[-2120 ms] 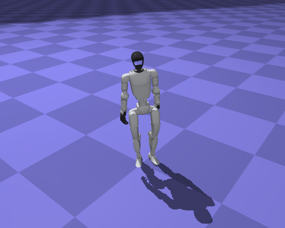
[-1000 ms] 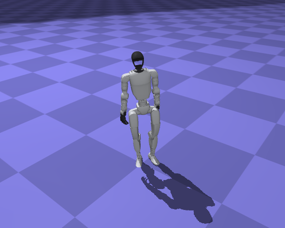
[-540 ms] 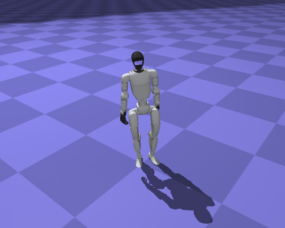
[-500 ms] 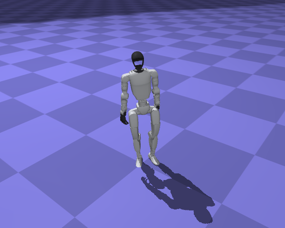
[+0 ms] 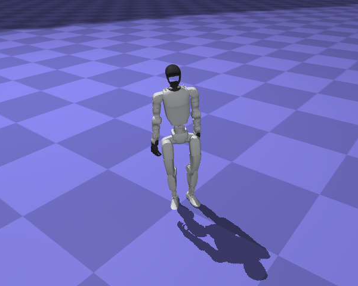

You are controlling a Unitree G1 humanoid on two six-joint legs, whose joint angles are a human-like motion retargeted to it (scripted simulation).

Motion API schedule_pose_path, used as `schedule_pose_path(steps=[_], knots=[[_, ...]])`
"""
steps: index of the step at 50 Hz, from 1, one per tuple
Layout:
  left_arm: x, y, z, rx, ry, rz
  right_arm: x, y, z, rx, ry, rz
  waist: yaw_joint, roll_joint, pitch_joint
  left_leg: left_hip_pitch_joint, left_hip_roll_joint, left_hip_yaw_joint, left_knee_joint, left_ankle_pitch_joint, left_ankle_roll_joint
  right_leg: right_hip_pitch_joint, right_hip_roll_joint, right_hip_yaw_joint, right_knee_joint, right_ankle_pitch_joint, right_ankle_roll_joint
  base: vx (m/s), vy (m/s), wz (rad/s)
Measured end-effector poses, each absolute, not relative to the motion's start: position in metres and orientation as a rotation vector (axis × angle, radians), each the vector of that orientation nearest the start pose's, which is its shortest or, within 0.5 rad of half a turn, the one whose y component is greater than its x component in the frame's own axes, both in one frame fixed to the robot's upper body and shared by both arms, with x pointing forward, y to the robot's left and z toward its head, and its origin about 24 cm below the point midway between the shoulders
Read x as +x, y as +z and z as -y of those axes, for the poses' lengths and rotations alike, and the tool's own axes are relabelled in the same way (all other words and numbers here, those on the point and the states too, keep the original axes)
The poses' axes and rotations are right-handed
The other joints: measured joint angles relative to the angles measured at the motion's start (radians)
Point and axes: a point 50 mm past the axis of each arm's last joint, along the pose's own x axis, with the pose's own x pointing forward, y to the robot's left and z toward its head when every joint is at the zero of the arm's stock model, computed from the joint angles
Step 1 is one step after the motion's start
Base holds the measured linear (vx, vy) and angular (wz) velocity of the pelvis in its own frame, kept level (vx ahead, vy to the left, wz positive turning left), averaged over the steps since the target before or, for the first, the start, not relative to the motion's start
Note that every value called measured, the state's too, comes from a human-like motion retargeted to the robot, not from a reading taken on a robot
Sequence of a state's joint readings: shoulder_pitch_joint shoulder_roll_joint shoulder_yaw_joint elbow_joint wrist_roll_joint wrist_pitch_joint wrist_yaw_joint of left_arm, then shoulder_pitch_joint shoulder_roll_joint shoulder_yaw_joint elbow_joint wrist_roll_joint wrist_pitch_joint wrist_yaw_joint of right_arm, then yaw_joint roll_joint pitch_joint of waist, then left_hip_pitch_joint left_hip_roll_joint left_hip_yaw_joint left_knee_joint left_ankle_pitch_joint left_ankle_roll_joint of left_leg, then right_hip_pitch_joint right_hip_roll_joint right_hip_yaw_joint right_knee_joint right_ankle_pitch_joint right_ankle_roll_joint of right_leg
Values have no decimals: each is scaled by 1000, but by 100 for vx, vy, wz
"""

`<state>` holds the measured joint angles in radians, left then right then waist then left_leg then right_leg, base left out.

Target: Upper body actions

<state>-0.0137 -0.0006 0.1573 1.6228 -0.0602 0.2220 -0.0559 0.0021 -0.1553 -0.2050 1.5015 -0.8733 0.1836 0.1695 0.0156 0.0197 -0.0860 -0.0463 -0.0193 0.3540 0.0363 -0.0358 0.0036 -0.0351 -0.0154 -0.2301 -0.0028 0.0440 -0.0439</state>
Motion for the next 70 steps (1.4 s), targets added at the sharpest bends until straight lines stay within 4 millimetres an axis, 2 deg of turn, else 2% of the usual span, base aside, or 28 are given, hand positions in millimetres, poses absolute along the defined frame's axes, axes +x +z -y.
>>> schedule_pose_path(steps=[70], knots=[[-17,-179,-140,-248,104,-1818,3,-174,223,-588,455,-1741,22,0,8,2,-19,-22,5,-4,9,24,-16,-21,-5,-10,9,0,0,0]])
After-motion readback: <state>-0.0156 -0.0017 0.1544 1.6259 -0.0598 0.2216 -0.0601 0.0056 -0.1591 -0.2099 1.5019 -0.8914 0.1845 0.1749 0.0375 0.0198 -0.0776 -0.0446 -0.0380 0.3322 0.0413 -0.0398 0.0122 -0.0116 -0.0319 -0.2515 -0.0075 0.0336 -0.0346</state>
